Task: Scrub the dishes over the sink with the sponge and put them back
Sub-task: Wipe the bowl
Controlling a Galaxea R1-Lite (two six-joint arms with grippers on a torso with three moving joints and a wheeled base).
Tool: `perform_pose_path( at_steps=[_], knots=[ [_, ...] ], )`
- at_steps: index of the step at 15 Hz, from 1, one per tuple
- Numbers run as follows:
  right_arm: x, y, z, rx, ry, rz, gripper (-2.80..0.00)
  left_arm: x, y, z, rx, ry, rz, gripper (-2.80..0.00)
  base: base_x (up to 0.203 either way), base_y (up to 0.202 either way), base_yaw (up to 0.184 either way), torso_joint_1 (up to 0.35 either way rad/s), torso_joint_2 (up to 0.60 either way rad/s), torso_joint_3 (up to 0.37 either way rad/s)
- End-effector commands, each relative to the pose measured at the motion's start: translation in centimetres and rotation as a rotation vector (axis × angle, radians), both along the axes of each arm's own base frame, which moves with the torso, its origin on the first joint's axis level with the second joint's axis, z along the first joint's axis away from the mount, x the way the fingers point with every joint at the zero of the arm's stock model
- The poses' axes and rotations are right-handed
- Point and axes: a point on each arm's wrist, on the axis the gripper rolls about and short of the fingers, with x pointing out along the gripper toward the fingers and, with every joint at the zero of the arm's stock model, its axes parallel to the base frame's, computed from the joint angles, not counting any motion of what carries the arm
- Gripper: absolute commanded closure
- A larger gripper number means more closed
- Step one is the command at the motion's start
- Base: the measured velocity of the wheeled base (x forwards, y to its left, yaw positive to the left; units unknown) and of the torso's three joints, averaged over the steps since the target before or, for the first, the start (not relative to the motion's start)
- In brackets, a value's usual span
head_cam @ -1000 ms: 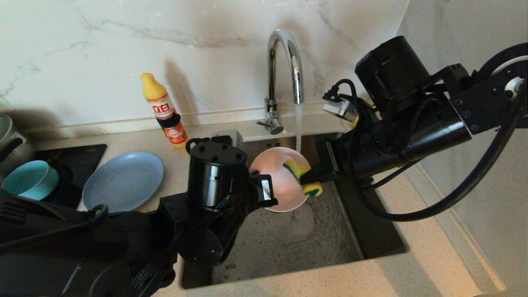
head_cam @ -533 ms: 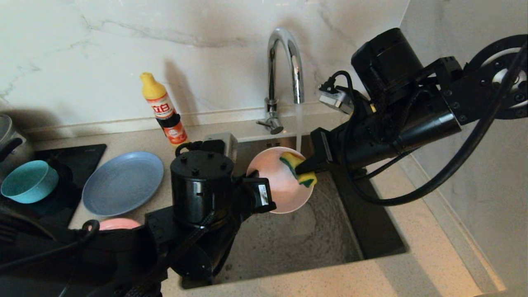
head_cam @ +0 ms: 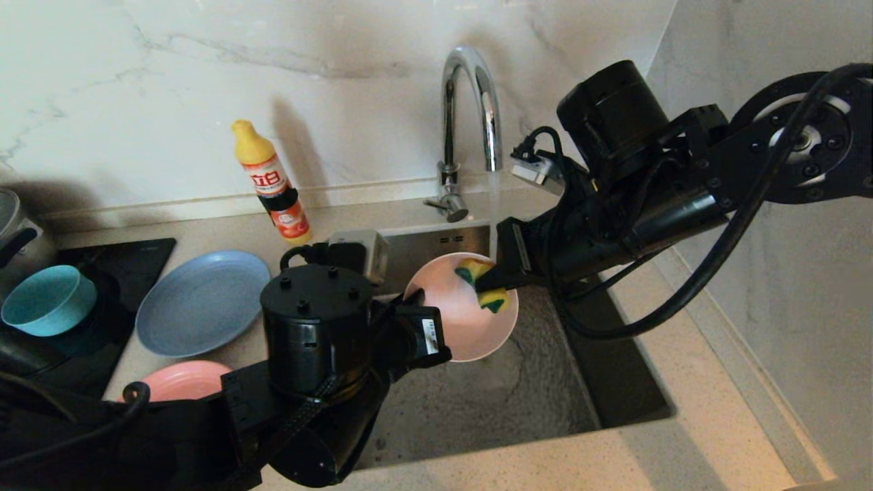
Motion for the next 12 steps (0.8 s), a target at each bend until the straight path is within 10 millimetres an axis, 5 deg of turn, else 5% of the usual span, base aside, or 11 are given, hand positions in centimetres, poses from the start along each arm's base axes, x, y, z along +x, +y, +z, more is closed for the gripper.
perform_pose_path(
  at_steps=[1, 6, 12],
  knots=[
    [-0.7, 0.7, 0.0, -0.002, 0.008, 0.027, 0.0, 0.0, 0.1, 0.4, -0.017, -0.012, 0.007, 0.0, 0.0, 0.0, 0.0, 0.0, 0.0, 0.0],
    [-3.0, 1.8, 0.8, 0.001, 0.004, 0.093, 0.0, 0.3, 0.6, 0.8, -0.033, -0.021, 0.022, 0.0, 0.0, 0.0, 0.0, 0.0, 0.0, 0.0],
    [-2.6, 1.7, -0.1, -0.017, 0.034, 0.085, 0.0, 0.8, 0.6, 1.5, -0.067, -0.034, 0.031, 0.0, 0.0, 0.0, 0.0, 0.0, 0.0, 0.0]
  ],
)
